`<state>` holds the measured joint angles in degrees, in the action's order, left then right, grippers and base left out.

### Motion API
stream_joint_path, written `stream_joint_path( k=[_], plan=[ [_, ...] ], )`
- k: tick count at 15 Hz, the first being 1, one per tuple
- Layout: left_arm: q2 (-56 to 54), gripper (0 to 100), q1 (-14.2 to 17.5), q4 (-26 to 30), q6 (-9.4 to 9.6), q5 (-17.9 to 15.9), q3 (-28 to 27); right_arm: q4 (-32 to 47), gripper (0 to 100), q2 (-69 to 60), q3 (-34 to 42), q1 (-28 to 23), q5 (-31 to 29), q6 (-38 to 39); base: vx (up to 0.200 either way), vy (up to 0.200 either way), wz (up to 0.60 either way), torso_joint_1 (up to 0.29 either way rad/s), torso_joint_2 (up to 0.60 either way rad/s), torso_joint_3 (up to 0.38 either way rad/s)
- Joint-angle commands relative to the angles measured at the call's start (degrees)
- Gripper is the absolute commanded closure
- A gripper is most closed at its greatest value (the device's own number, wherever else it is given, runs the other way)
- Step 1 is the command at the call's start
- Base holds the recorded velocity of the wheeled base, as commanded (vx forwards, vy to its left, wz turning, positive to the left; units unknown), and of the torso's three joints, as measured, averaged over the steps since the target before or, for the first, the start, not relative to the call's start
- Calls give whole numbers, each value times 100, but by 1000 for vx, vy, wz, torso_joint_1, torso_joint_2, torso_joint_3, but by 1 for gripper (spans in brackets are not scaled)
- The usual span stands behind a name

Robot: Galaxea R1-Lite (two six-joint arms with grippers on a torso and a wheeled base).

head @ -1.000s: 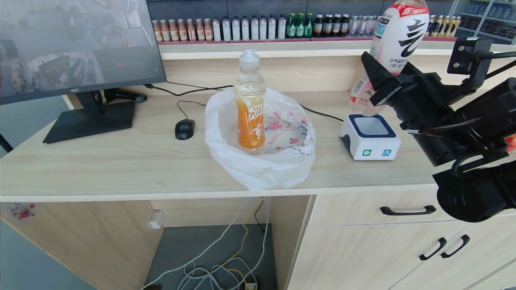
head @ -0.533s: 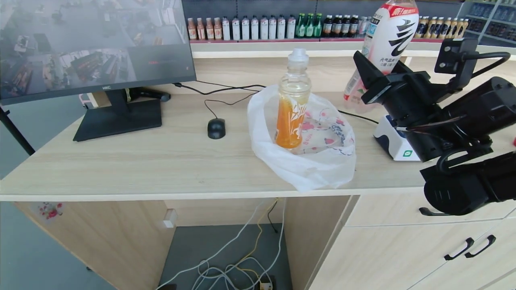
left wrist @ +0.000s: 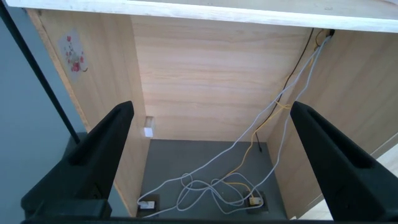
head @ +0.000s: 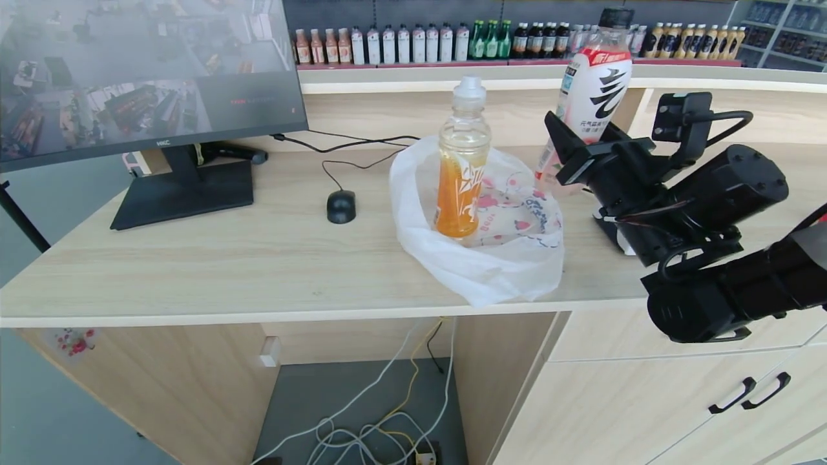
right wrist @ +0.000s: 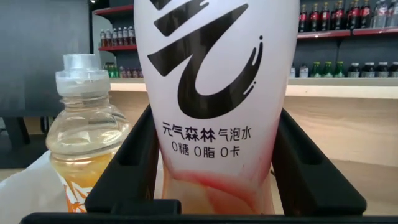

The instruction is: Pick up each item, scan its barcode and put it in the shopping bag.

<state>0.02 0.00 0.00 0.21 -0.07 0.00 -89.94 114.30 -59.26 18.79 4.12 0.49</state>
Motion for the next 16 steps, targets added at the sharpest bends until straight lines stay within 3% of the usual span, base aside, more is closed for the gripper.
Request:
stream_joint_path(
  k=[1, 9, 16],
  plan=[
    [-2, 0, 0, 0, -3, -1, 0, -6, 100, 356, -183, 37, 19, -5, 0, 0, 0, 0, 0, 0],
    [-2, 0, 0, 0, -3, -1, 0, -6, 100, 1200, -1061, 204, 19, -163, 0, 0, 0, 0, 0, 0],
    [-2, 0, 0, 0, 6, -1, 0, -6, 100, 1490, -1070, 196, 10, -216, 0, 0, 0, 0, 0, 0]
  ],
)
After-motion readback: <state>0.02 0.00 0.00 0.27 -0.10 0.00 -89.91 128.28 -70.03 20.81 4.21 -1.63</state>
